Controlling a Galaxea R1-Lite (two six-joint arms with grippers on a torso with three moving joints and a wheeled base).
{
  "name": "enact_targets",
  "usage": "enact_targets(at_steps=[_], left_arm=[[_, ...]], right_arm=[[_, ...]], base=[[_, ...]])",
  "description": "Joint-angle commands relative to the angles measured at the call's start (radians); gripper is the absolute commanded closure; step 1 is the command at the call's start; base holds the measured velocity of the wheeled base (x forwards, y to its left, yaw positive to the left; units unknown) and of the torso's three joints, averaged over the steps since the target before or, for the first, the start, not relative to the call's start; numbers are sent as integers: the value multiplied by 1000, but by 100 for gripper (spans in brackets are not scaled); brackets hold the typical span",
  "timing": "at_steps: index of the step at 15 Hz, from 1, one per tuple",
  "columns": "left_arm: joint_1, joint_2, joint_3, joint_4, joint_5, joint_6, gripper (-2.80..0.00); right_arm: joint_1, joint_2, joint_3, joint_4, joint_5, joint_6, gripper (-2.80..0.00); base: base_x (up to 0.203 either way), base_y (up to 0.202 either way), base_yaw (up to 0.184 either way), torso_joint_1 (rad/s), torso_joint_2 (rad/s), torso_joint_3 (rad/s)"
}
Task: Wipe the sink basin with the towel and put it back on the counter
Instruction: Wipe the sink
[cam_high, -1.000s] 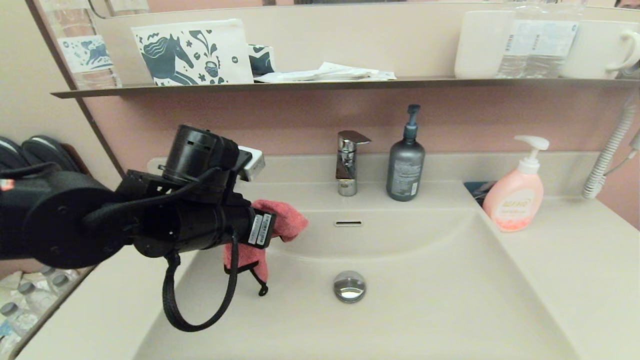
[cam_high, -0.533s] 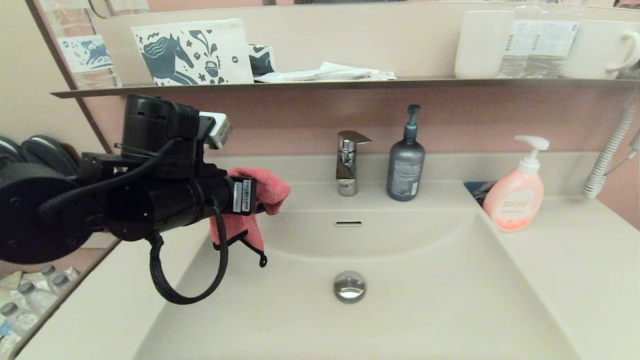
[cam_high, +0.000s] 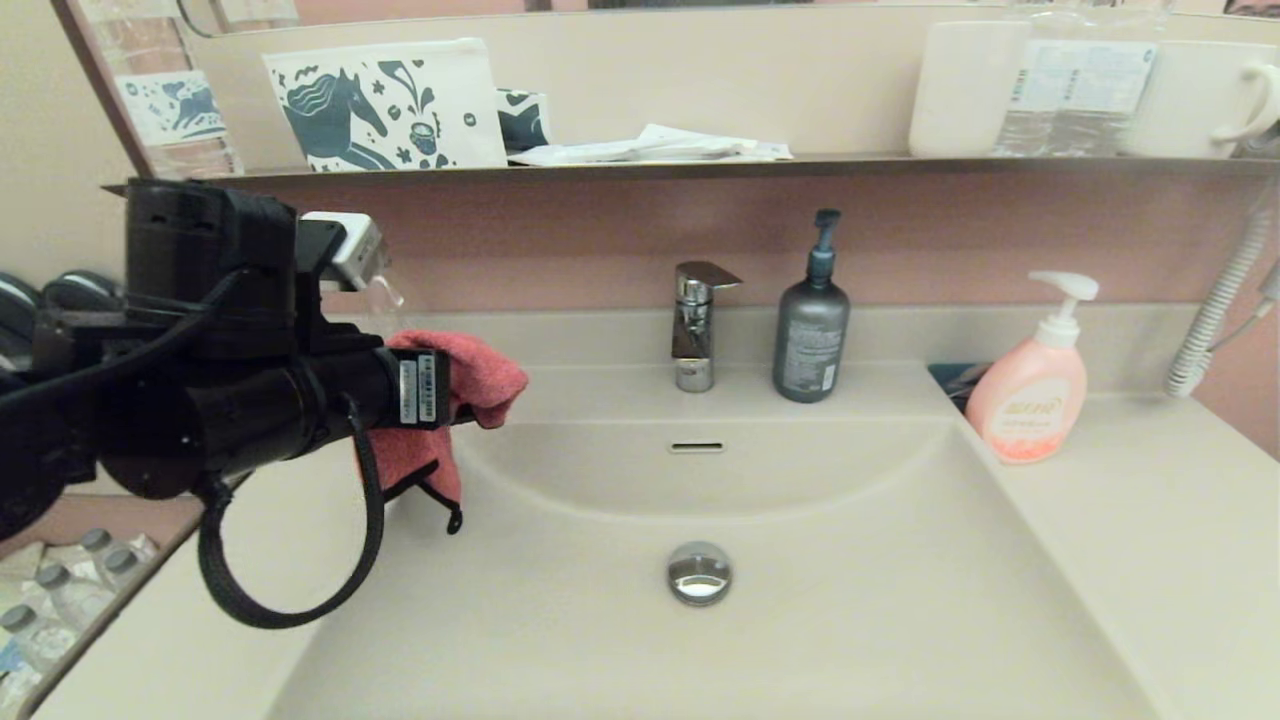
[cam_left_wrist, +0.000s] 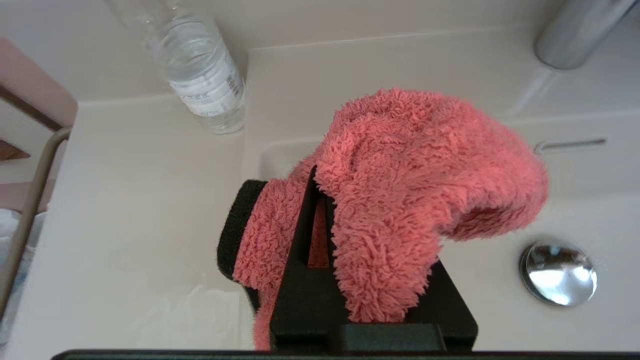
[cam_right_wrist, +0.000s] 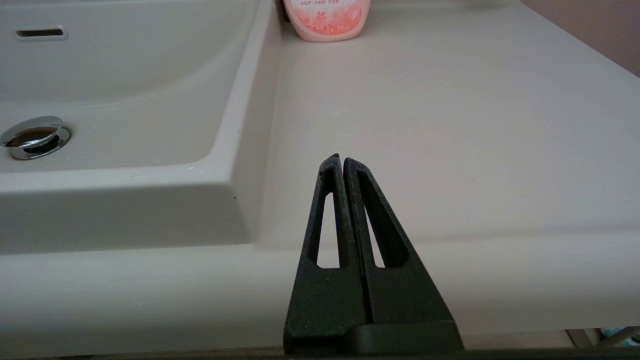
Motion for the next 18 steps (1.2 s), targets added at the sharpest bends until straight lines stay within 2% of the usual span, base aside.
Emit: enact_targets(at_steps=[1, 4, 6, 7, 9, 12, 14, 16, 18], left_arm=[[16, -64, 55, 15, 2, 5, 0], [56, -94, 77, 25, -6, 16, 0], [34, -95, 87, 10, -11, 10, 0], [0, -95, 95, -14, -24, -1, 0], [-73, -82, 134, -114, -43, -22, 0], [-138, 10, 169, -289, -21, -62, 0], [-159, 90, 172, -401, -1, -94, 0], [-169, 179, 162, -512, 3, -95, 0], [-170, 265, 125, -571, 5, -95, 0]], right_arm=[[0, 1, 0, 0, 0, 0, 0], [0, 1, 0, 0, 0, 0, 0], [0, 1, 0, 0, 0, 0, 0], [0, 1, 0, 0, 0, 0, 0], [0, 1, 0, 0, 0, 0, 0], [0, 1, 0, 0, 0, 0, 0], [0, 1, 0, 0, 0, 0, 0], [0, 1, 0, 0, 0, 0, 0], [0, 1, 0, 0, 0, 0, 0]], base=[[0, 0, 0, 0, 0, 0], [0, 0, 0, 0, 0, 0], [0, 0, 0, 0, 0, 0], [0, 0, 0, 0, 0, 0], [0, 0, 0, 0, 0, 0], [0, 0, 0, 0, 0, 0], [0, 0, 0, 0, 0, 0], [0, 0, 0, 0, 0, 0], [0, 0, 0, 0, 0, 0]])
